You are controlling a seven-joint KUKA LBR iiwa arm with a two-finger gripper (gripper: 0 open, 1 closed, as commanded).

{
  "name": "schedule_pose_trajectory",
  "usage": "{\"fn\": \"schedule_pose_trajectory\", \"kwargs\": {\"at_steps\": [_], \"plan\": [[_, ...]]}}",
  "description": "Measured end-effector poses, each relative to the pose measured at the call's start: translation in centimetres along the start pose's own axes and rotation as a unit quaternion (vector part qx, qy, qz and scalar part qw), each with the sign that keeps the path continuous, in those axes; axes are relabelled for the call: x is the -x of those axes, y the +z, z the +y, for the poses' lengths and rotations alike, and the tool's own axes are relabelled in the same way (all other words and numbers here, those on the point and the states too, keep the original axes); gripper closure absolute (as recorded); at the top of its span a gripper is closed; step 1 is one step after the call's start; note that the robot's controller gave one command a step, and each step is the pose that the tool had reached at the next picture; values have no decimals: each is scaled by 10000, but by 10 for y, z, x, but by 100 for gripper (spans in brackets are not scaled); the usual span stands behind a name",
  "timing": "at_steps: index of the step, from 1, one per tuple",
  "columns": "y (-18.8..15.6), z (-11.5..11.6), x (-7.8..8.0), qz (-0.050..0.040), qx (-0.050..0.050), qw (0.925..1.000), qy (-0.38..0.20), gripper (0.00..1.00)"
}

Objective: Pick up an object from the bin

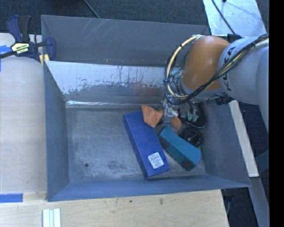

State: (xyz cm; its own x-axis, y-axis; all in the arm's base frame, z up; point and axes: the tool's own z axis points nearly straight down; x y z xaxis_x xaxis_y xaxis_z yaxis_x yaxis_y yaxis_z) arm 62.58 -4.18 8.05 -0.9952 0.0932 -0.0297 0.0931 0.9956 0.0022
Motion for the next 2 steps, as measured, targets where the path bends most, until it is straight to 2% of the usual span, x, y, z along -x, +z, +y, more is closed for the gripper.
{"fn": "schedule_pose_trajectory", "kwargs": {"at_steps": [1, 2], "plan": [[0, 0, 0, 0, 0, 10000, -2, 100], [-108, 18, -30, 135, -7, 9999, -20, 100]]}}
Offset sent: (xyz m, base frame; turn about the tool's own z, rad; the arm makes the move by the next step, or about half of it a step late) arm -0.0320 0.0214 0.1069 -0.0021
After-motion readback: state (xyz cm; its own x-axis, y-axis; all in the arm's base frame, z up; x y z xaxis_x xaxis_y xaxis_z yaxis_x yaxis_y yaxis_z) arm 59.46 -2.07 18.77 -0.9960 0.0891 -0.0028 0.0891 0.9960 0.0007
